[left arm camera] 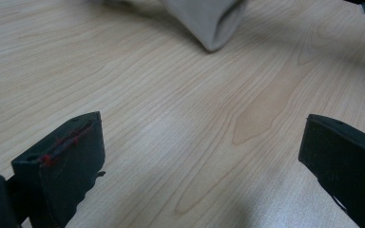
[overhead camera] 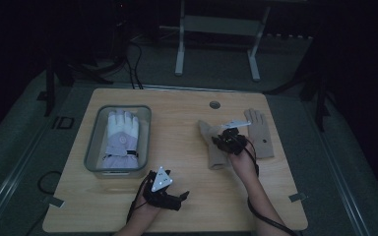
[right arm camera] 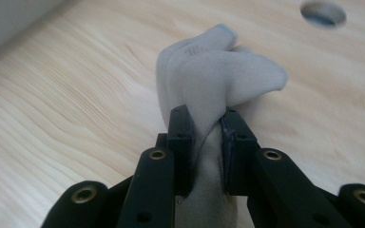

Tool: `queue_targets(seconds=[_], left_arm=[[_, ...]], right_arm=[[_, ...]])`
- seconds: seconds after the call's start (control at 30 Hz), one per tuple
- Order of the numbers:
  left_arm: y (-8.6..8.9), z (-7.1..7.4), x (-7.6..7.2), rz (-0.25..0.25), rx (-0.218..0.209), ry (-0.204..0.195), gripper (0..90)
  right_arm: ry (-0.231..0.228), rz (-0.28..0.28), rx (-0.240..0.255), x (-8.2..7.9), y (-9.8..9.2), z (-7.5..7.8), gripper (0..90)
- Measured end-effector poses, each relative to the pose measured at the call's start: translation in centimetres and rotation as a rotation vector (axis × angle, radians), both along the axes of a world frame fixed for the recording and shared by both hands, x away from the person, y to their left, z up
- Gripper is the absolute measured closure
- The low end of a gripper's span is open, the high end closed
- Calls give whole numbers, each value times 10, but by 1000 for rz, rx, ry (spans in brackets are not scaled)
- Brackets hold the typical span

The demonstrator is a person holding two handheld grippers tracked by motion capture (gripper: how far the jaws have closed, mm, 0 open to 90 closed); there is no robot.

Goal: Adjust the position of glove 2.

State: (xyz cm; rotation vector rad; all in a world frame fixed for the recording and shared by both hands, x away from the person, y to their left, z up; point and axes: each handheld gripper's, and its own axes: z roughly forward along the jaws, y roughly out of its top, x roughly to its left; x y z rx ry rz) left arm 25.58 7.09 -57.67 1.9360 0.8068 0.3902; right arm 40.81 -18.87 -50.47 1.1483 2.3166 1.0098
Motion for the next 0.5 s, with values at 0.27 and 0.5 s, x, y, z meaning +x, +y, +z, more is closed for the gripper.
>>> queue_targets(seconds=[0.27, 0.5], left_arm=[[1, 0, 0, -1, -3, -3, 18], [1, 0, -1, -6, 2, -9, 18]], right_arm=[[-29, 42, 50, -9, 37, 22, 768], [3, 16, 91, -9, 58, 5, 768]])
